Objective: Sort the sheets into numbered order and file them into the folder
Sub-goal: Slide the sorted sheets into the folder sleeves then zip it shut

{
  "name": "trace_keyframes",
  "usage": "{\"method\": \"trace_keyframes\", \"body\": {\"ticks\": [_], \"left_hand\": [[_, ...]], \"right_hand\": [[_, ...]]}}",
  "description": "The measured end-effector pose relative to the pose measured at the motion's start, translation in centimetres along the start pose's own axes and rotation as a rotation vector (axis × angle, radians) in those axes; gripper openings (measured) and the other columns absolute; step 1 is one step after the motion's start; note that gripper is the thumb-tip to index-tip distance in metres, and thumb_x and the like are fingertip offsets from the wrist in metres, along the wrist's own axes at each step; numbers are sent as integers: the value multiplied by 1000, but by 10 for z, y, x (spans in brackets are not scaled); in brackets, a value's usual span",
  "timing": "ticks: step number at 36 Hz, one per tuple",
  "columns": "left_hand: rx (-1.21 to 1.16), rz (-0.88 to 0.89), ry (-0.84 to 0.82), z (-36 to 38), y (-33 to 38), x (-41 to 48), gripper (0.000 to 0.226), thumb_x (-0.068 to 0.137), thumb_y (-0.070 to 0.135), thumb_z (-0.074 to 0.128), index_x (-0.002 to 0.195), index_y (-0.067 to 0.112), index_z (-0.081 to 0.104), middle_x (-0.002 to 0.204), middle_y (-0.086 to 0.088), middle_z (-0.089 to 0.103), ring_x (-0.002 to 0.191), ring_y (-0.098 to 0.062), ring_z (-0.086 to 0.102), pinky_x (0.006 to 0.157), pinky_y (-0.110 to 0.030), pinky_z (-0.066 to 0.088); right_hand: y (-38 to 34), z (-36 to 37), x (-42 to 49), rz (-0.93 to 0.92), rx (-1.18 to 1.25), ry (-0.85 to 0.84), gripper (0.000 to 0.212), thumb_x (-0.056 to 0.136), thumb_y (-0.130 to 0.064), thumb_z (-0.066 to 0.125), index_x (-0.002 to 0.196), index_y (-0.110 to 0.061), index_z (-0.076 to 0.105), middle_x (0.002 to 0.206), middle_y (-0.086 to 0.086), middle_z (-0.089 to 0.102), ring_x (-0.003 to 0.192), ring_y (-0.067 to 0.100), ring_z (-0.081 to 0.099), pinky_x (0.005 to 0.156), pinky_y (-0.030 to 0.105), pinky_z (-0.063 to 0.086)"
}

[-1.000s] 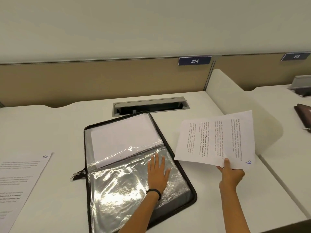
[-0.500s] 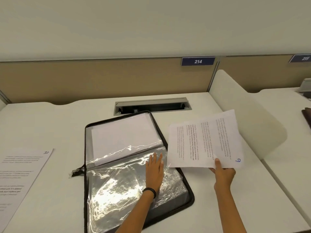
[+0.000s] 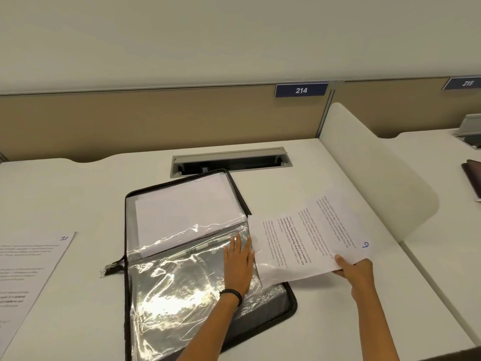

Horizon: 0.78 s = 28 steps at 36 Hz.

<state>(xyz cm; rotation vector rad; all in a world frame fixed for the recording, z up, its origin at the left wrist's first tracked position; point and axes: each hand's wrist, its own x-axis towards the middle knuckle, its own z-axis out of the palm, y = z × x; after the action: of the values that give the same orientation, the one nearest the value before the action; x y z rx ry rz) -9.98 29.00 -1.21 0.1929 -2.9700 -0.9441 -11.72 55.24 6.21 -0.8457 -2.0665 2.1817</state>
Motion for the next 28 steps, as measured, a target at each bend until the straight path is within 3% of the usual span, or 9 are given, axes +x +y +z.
{"method": "trace_keyframes", "body": {"ticks": [2, 5, 9, 12, 15, 18, 21, 25, 28], "left_hand": [[10, 8, -2, 3, -1, 0, 89, 70, 71, -33, 144, 32, -2, 157, 0, -7, 143, -14, -16, 111, -29, -19], [18, 22, 13, 5, -2, -1, 86, 72, 70, -30, 144, 32, -2, 155, 2, -8, 143, -15, -16, 112, -29, -18], [69, 40, -18, 6, -5, -2, 83, 76, 69, -25, 146, 29, -3, 156, -1, -10, 141, -16, -19, 109, -24, -28], [91, 27, -60, 5, -6, -2, 73, 93, 61, -7, 148, 22, 20, 157, -11, 16, 143, -26, 4, 113, -25, -19], [129, -1, -34, 6, -6, -1, 62, 101, 49, 8, 142, 18, 42, 148, -15, 39, 137, -28, 24, 116, -34, -2], [130, 8, -15, 5, -4, -3, 60, 98, 49, 16, 144, 18, 38, 150, -13, 35, 140, -29, 25, 118, -41, 11], [133, 13, -21, 3, -3, -2, 57, 94, 44, 29, 141, 16, 44, 145, -14, 44, 134, -32, 41, 109, -45, 22], [107, 17, 40, -3, 0, 1, 53, 90, 41, 43, 135, 16, 51, 137, -14, 53, 125, -32, 52, 104, -43, 29], [87, 51, 77, -6, 2, 2, 54, 82, 34, 60, 132, 15, 52, 134, -15, 55, 121, -33, 55, 102, -43, 33]], "right_hand": [[1, -3, -1, 18, -24, -19, 48, 85, 11, 59, 131, 7, 46, 124, 25, 56, 95, 35, 56, 78, 44, 53], [1, -4, -3, 34, -40, -59, 50, 84, 14, 58, 132, 6, 44, 115, 19, 57, 94, 36, 56, 55, 30, 58], [11, -7, 4, 88, -58, -46, 49, 83, 12, 61, 130, 7, 46, 114, 17, 58, 94, 36, 57, 53, 29, 58], [23, -9, 11, 86, -63, 18, 49, 81, 7, 67, 126, 8, 50, 117, 23, 60, 94, 36, 60, 53, 29, 57], [27, -7, 15, 39, -27, 116, 62, 79, 4, 70, 133, -4, 41, 125, 22, 56, 108, 37, 58, 71, 39, 57], [28, -4, 12, -12, -65, 285, 86, 80, 2, 70, 146, -14, 18, 137, 21, 45, 121, 38, 49, 97, 49, 46], [30, -2, 9, -111, -167, 423, 97, 78, 5, 70, 150, -11, 7, 143, 25, 33, 128, 42, 38, 105, 50, 38], [39, 6, 13, -255, -491, 522, 87, 79, 5, 67, 149, -7, 16, 153, 22, 13, 139, 42, 15, 110, 56, 27], [41, 23, 19, -395, -612, 469, 67, 80, 7, 62, 141, -5, 35, 154, 21, 12, 141, 39, 13, 112, 56, 23]]}}
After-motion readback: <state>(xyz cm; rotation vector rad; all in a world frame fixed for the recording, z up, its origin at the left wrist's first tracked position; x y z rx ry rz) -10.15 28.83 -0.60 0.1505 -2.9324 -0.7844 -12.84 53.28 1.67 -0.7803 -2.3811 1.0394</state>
